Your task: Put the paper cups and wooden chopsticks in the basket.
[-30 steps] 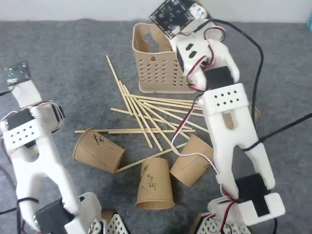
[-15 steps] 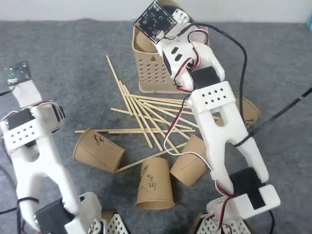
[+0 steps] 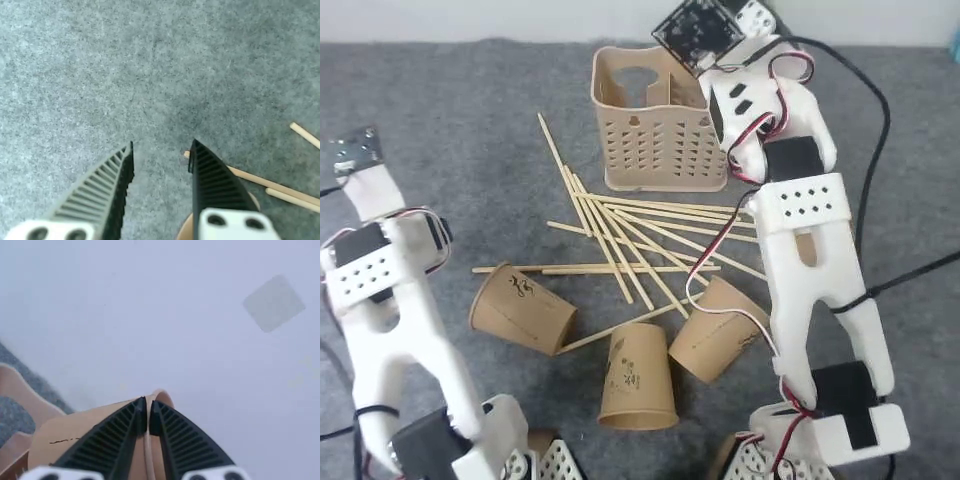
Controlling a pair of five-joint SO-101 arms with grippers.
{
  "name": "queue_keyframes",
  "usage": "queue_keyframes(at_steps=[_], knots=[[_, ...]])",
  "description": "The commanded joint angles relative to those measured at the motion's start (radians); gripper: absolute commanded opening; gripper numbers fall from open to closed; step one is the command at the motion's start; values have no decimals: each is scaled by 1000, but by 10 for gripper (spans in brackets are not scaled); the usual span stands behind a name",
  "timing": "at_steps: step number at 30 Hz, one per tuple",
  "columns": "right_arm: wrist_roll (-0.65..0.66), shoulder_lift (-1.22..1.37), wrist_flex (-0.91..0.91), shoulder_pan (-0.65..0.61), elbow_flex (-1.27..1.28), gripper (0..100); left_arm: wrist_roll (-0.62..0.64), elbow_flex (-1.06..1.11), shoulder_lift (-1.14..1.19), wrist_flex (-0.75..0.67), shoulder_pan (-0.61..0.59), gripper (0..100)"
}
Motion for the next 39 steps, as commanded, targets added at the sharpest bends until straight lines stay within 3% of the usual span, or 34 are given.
queue_keyframes(at_steps=[1, 8, 15, 18, 22, 32, 34, 39], knots=[[49, -59, -27, 24, 15, 8, -5, -10, -6, -25, 2, 170], [100, -59, -27, 30, 68, 13, -5, -10, -6, -26, 2, 170], [91, -25, -28, 22, 74, 132, -5, -10, -6, -26, 2, 170], [64, -5, -28, 24, 32, 115, -5, -10, -6, -26, 2, 170], [64, 5, -27, 24, 3, 1, -5, -10, -6, -26, 2, 170], [57, -24, -16, 2, -11, 8, -5, -10, -6, -26, 2, 170], [71, -36, -16, -5, -12, 8, -5, -10, -6, -26, 2, 170], [270, -64, -18, -21, -12, 8, -5, -10, -6, -26, 2, 170]])
